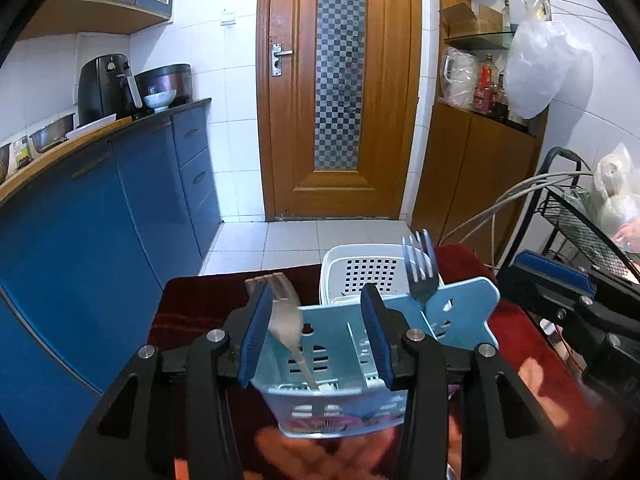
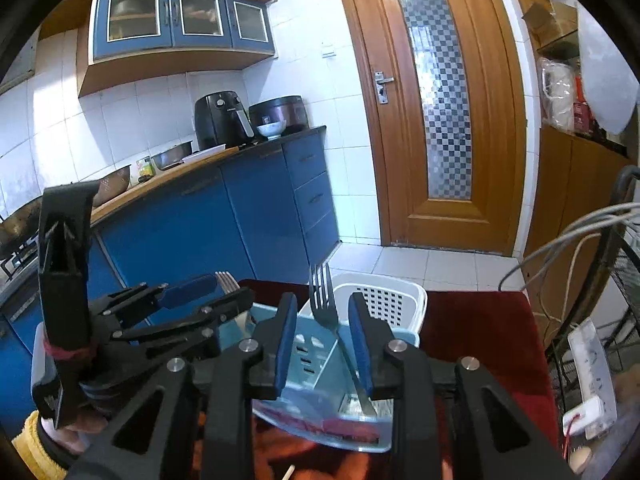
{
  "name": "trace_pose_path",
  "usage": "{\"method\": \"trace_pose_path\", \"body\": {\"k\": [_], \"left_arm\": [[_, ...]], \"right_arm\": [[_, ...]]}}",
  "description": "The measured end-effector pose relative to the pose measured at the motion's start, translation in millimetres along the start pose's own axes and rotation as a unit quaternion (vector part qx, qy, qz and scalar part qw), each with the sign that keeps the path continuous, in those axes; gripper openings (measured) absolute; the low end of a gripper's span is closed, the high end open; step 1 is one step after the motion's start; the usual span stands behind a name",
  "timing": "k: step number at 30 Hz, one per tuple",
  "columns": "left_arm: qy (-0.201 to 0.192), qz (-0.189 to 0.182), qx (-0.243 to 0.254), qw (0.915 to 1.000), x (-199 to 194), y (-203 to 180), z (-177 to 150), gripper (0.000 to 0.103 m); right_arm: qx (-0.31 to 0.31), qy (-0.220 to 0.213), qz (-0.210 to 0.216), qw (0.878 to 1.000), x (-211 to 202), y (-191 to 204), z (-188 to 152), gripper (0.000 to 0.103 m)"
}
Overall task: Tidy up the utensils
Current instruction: 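Open both tools to release the forks and withdraw toward the utensils, then grasp a steel fork with the left tool while the right tool grasps a thin silver utensil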
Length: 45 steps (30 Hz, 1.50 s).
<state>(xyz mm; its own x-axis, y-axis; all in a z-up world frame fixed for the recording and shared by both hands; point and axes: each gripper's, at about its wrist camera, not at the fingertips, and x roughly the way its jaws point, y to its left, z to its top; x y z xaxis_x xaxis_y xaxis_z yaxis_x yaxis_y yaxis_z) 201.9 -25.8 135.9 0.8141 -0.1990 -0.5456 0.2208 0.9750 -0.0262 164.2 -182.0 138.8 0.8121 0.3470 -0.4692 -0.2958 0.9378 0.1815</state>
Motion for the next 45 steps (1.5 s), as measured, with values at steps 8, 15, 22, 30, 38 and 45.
{"method": "trace_pose_path", "body": {"k": [8,15,22,30,38,45], "left_arm": [[-0.011,0.003,0.01,0.9999,-43,-2,-10,0.047],[0.009,0.016,0.002,0.9998,-75,2,-36,0.047],[0.04,0.023,0.003,0.9989,-92,4,-70,0.047],[0.092,0.022,-0.002,0.9955,-90,4,-107,0.047],[0.152,0.002,-0.034,0.9878,-75,1,-143,0.047],[0.181,-0.003,-0.038,0.9828,-65,-9,-167,0.047]], "right_arm": [[0.019,0.027,0.0,0.999,-25,2,-19,0.029],[0.024,0.082,-0.013,0.996,-39,6,-45,0.029],[0.031,0.136,-0.021,0.99,-43,4,-78,0.03],[0.031,0.174,-0.023,0.984,-43,5,-108,0.03],[0.037,0.202,-0.024,0.978,-42,0,-133,0.03],[0.048,0.221,-0.026,0.974,-39,-6,-151,0.03]]}}
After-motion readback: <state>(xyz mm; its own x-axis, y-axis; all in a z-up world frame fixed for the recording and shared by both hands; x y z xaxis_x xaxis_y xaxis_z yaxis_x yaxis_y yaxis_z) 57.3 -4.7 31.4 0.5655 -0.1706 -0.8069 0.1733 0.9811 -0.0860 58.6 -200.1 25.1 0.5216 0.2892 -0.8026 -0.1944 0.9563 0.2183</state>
